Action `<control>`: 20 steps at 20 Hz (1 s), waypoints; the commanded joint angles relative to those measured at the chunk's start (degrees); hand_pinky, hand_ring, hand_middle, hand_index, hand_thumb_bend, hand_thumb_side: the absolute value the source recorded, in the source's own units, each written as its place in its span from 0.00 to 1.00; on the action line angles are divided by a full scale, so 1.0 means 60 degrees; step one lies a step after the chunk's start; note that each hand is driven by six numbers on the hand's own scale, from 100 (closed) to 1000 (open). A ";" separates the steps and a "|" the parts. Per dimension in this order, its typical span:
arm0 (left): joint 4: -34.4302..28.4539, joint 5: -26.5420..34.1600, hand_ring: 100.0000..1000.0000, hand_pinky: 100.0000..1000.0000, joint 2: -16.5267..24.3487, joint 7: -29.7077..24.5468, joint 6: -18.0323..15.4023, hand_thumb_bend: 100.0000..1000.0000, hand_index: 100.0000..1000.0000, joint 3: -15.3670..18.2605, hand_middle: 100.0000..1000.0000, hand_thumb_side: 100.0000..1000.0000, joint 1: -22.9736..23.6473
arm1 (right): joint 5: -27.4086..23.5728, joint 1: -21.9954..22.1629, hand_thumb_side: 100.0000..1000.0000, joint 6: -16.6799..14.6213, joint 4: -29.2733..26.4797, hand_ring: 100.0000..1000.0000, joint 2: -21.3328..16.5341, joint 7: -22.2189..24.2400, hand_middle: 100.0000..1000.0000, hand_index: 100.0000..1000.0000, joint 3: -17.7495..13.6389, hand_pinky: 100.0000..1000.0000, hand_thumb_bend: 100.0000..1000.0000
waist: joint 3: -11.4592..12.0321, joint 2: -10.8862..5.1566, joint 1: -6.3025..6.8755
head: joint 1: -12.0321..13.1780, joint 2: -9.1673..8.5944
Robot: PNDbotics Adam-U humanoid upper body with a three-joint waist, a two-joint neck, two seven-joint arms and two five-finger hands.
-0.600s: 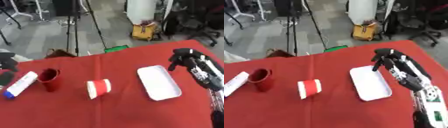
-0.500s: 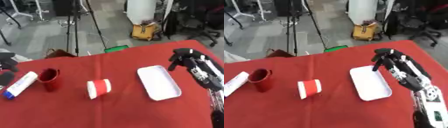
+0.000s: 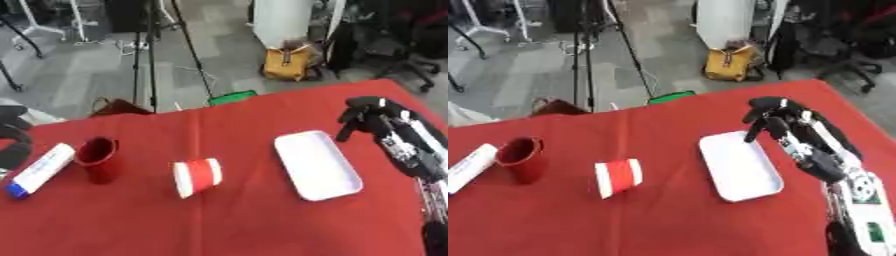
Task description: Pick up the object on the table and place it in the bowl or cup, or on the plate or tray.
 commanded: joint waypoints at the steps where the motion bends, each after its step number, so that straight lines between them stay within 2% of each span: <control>1: 0.0637 -0.0593 0.51 0.68 0.0687 0.0011 0.0072 0.79 0.77 0.0101 0.55 0.69 -0.0347 | 0.0043 -0.0099 0.54 -0.0020 -0.0115 0.47 -0.0122 0.0055 0.59 0.82 -0.0039 0.49 0.00 | -0.0014 -0.0097 -0.0006 | -0.0024 -0.0080; 5: 0.2394 -0.1601 0.53 0.67 0.1300 -0.0411 0.0055 0.81 0.77 -0.0112 0.56 0.71 -0.1099 | 0.0043 -0.0092 0.54 -0.0047 -0.0075 0.47 -0.0135 0.0093 0.59 0.82 -0.0024 0.48 0.00 | -0.0056 -0.0091 -0.0009 | -0.0015 -0.0105; 10: 0.4449 -0.3042 0.58 0.67 0.1883 -0.1074 -0.0406 0.89 0.79 -0.0402 0.62 0.69 -0.2104 | 0.0026 -0.0127 0.54 -0.0108 -0.0009 0.46 -0.0166 0.0148 0.59 0.82 -0.0019 0.48 0.00 | -0.0123 0.0011 -0.0024 | 0.0022 -0.0244; 13: 0.5467 -0.4316 0.61 0.66 0.2085 -0.1277 -0.0643 0.93 0.80 -0.0535 0.65 0.67 -0.2704 | 0.0016 -0.0190 0.54 -0.0156 0.0029 0.46 -0.0216 0.0199 0.58 0.82 -0.0007 0.48 0.00 | -0.0212 0.0151 -0.0004 | 0.0066 -0.0389; 17: 0.6745 -0.5861 0.66 0.68 0.2085 -0.1119 -0.0904 0.96 0.81 -0.0622 0.70 0.64 -0.3519 | -0.0006 -0.0277 0.54 -0.0243 0.0111 0.46 -0.0303 0.0265 0.58 0.82 -0.0009 0.48 0.00 | -0.0346 0.0347 0.0022 | 0.0083 -0.0548; 20: 0.7475 -0.6210 0.66 0.68 0.1937 -0.0656 -0.0859 0.96 0.80 -0.0633 0.70 0.63 -0.4012 | -0.0022 -0.0319 0.54 -0.0305 0.0172 0.46 -0.0359 0.0309 0.58 0.82 -0.0018 0.48 0.00 | -0.0416 0.0470 0.0042 | 0.0098 -0.0609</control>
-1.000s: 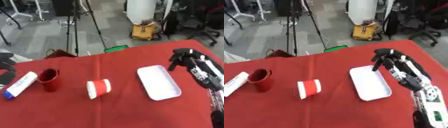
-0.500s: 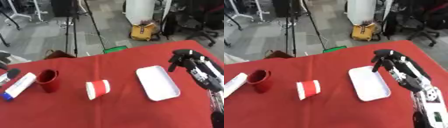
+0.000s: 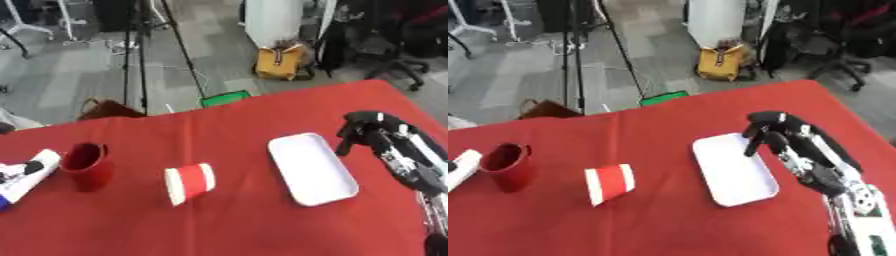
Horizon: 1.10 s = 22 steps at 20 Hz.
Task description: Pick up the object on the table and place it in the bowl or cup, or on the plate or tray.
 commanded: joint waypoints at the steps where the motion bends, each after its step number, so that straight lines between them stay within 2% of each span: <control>1: 0.0631 -0.0363 0.66 0.68 0.0276 0.0490 0.0077 0.96 0.80 0.0018 0.70 0.63 -0.0422 | -0.0027 -0.0178 0.54 -0.0106 -0.0018 0.46 -0.0271 0.0077 0.58 0.82 -0.0022 0.48 0.00 | -0.0015 -0.0090 0.0014 | 0.0033 -0.0148; 4: 0.1149 -0.0514 0.66 0.67 0.0182 0.0859 0.0417 0.96 0.80 -0.0030 0.70 0.63 -0.0632 | -0.0031 -0.0207 0.56 -0.0149 0.0024 0.46 -0.0316 0.0122 0.58 0.82 -0.0023 0.48 0.00 | -0.0084 0.0018 0.0032 | 0.0028 -0.0179; 6: 0.1523 -0.0685 0.65 0.67 0.0148 0.0906 0.0582 0.96 0.80 -0.0049 0.69 0.61 -0.0658 | -0.0038 -0.0233 0.54 -0.0183 0.0059 0.46 -0.0361 0.0128 0.58 0.82 -0.0045 0.48 0.00 | -0.0152 0.0087 0.0050 | 0.0018 -0.0200; 17: 0.1946 -0.1148 0.64 0.65 0.0235 0.0131 0.0402 0.93 0.79 0.0042 0.67 0.55 -0.0520 | -0.0034 -0.0200 0.55 -0.0199 0.0081 0.46 -0.0412 0.0158 0.58 0.82 -0.0075 0.48 0.00 | -0.0152 0.0119 0.0112 | -0.0050 -0.0226; 22: 0.2162 -0.1292 0.63 0.64 0.0095 0.0485 0.0708 0.90 0.79 0.0062 0.66 0.55 -0.0555 | -0.0036 -0.0216 0.55 -0.0225 0.0106 0.46 -0.0400 0.0166 0.58 0.82 -0.0079 0.48 0.00 | -0.0185 0.0123 0.0060 | -0.0050 -0.0262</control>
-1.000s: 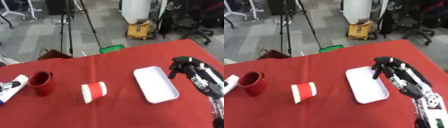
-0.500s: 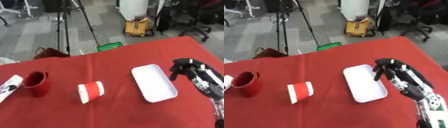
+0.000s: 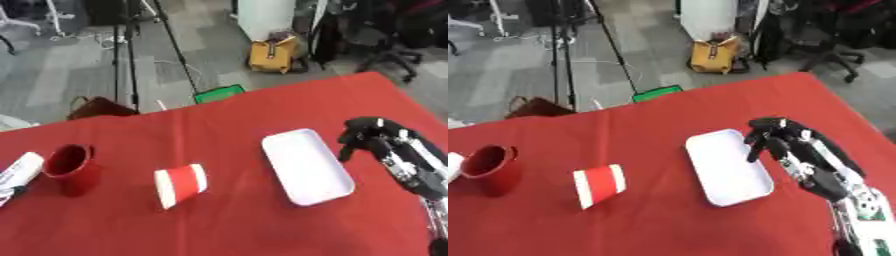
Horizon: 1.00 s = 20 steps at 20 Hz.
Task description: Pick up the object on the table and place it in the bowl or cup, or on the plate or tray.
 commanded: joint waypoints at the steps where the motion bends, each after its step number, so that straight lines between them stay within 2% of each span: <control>1: 0.0093 -0.0106 0.62 0.63 0.0226 0.0262 0.0261 0.89 0.79 0.0123 0.65 0.54 -0.0117 | -0.0037 -0.0118 0.55 -0.0155 -0.0061 0.46 -0.0225 0.0117 0.58 0.82 -0.0079 0.48 0.00 | -0.0021 -0.0138 -0.0055 | 0.0009 -0.0115; 6: 0.0343 0.0033 0.60 0.62 0.0173 0.0486 0.0592 0.83 0.78 0.0141 0.63 0.54 -0.0127 | -0.0051 -0.0169 0.55 -0.0244 0.0020 0.45 -0.0278 0.0136 0.58 0.82 -0.0091 0.48 0.00 | -0.0054 -0.0013 -0.0078 | 0.0014 -0.0179; 12: 0.0816 0.1237 0.55 0.61 0.0112 0.0065 0.0600 0.74 0.76 0.0116 0.58 0.53 -0.0145 | -0.0067 -0.0248 0.55 -0.0365 0.0133 0.45 -0.0360 0.0176 0.58 0.82 -0.0110 0.48 0.00 | -0.0109 0.0179 -0.0100 | 0.0025 -0.0203; 16: 0.0911 0.1532 0.52 0.61 0.0123 -0.0288 0.0592 0.68 0.75 0.0038 0.55 0.50 -0.0157 | -0.0072 -0.0273 0.55 -0.0420 0.0180 0.45 -0.0379 0.0194 0.58 0.82 -0.0117 0.48 0.00 | -0.0120 0.0227 -0.0102 | 0.0015 -0.0181; 17: 0.0919 0.1541 0.49 0.59 0.0122 -0.0370 0.0593 0.56 0.73 0.0026 0.52 0.44 -0.0157 | -0.0073 -0.0272 0.55 -0.0425 0.0185 0.45 -0.0380 0.0197 0.58 0.82 -0.0118 0.48 0.00 | -0.0118 0.0227 -0.0099 | 0.0015 -0.0181; 18: 0.0942 0.1541 0.49 0.59 0.0122 -0.0505 0.0587 0.56 0.73 0.0007 0.52 0.44 -0.0159 | -0.0069 -0.0266 0.55 -0.0425 0.0187 0.45 -0.0379 0.0201 0.58 0.82 -0.0119 0.48 0.00 | -0.0115 0.0222 -0.0095 | 0.0013 -0.0184; 19: 0.0950 0.1537 0.47 0.57 0.0126 -0.0612 0.0587 0.48 0.72 0.0008 0.49 0.39 -0.0164 | -0.0066 -0.0262 0.55 -0.0424 0.0188 0.45 -0.0378 0.0202 0.58 0.82 -0.0121 0.48 0.00 | -0.0113 0.0217 -0.0092 | 0.0009 -0.0186; 20: 0.0953 0.1528 0.47 0.57 0.0130 -0.0681 0.0598 0.48 0.72 0.0014 0.49 0.39 -0.0166 | -0.0063 -0.0257 0.55 -0.0420 0.0186 0.45 -0.0375 0.0202 0.58 0.82 -0.0124 0.48 0.00 | -0.0112 0.0212 -0.0089 | 0.0004 -0.0187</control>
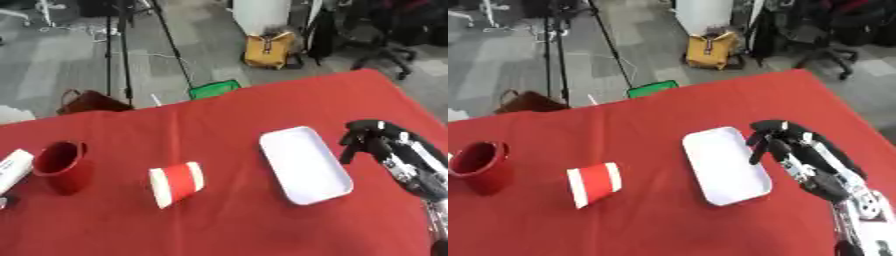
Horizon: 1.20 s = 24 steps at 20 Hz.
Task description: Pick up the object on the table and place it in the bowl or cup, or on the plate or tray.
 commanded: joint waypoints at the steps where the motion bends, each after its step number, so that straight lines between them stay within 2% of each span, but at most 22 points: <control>1: 0.0024 -0.0007 0.41 0.52 0.0285 -0.0272 0.0044 0.27 0.66 0.0012 0.42 0.26 -0.0051 | -0.0054 -0.0151 0.55 -0.0252 -0.0084 0.45 -0.0227 0.0216 0.58 0.82 -0.0069 0.48 0.00 | 0.0005 -0.0146 -0.0020 | -0.0001 -0.0100; 2: 0.0023 -0.0030 0.41 0.52 0.0292 -0.0307 0.0074 0.27 0.66 0.0015 0.42 0.26 -0.0045 | -0.0052 -0.0143 0.55 -0.0245 -0.0089 0.45 -0.0222 0.0213 0.58 0.82 -0.0072 0.48 0.00 | 0.0009 -0.0162 -0.0016 | -0.0007 -0.0099; 3: 0.0020 -0.0046 0.37 0.49 0.0293 -0.0343 0.0094 0.15 0.62 0.0013 0.37 0.19 -0.0039 | -0.0051 -0.0138 0.55 -0.0238 -0.0096 0.45 -0.0218 0.0211 0.58 0.82 -0.0074 0.48 0.00 | 0.0012 -0.0174 -0.0012 | -0.0010 -0.0102; 4: 0.0048 -0.0072 0.34 0.47 0.0285 -0.0490 0.0075 0.08 0.60 -0.0026 0.35 0.16 -0.0022 | -0.0050 -0.0125 0.55 -0.0223 -0.0108 0.45 -0.0206 0.0204 0.58 0.82 -0.0080 0.48 0.00 | 0.0020 -0.0198 -0.0003 | -0.0014 -0.0110; 6: 0.0096 -0.0127 0.31 0.46 0.0276 -0.0860 -0.0017 0.00 0.56 -0.0071 0.31 0.13 -0.0012 | -0.0046 -0.0112 0.55 -0.0192 -0.0143 0.45 -0.0182 0.0198 0.58 0.82 -0.0080 0.48 0.00 | 0.0027 -0.0233 0.0003 | -0.0031 -0.0114; 10: 0.0060 -0.0111 0.30 0.45 0.0284 -0.1449 -0.0242 0.00 0.52 -0.0051 0.28 0.12 -0.0018 | -0.0038 -0.0095 0.55 -0.0150 -0.0185 0.45 -0.0152 0.0188 0.58 0.82 -0.0085 0.48 0.00 | 0.0037 -0.0284 -0.0002 | -0.0056 -0.0111; 11: 0.0023 -0.0054 0.29 0.45 0.0291 -0.1543 -0.0286 0.00 0.51 -0.0040 0.27 0.16 -0.0019 | -0.0035 -0.0092 0.55 -0.0144 -0.0190 0.45 -0.0148 0.0182 0.58 0.82 -0.0088 0.48 0.00 | 0.0039 -0.0297 -0.0004 | -0.0059 -0.0111; 15: -0.0650 0.1179 0.29 0.45 0.0368 -0.1942 -0.0621 0.00 0.50 -0.0039 0.27 0.19 -0.0066 | -0.0026 -0.0045 0.55 -0.0092 -0.0248 0.46 -0.0080 0.0146 0.58 0.82 -0.0102 0.48 0.00 | 0.0082 -0.0423 -0.0021 | -0.0090 -0.0129; 19: -0.1247 0.1822 0.29 0.45 0.0492 -0.2052 -0.0576 0.00 0.50 -0.0079 0.27 0.20 -0.0048 | -0.0021 -0.0027 0.55 -0.0048 -0.0294 0.46 -0.0044 0.0130 0.58 0.82 -0.0104 0.48 0.00 | 0.0096 -0.0477 -0.0028 | -0.0102 -0.0137; 24: -0.2524 0.2838 0.28 0.46 0.0789 -0.2077 -0.0523 0.00 0.49 0.0055 0.26 0.24 -0.0119 | -0.0010 0.0038 0.55 0.0003 -0.0336 0.46 -0.0003 0.0095 0.58 0.82 -0.0127 0.48 0.00 | 0.0105 -0.0615 -0.0035 | -0.0123 -0.0153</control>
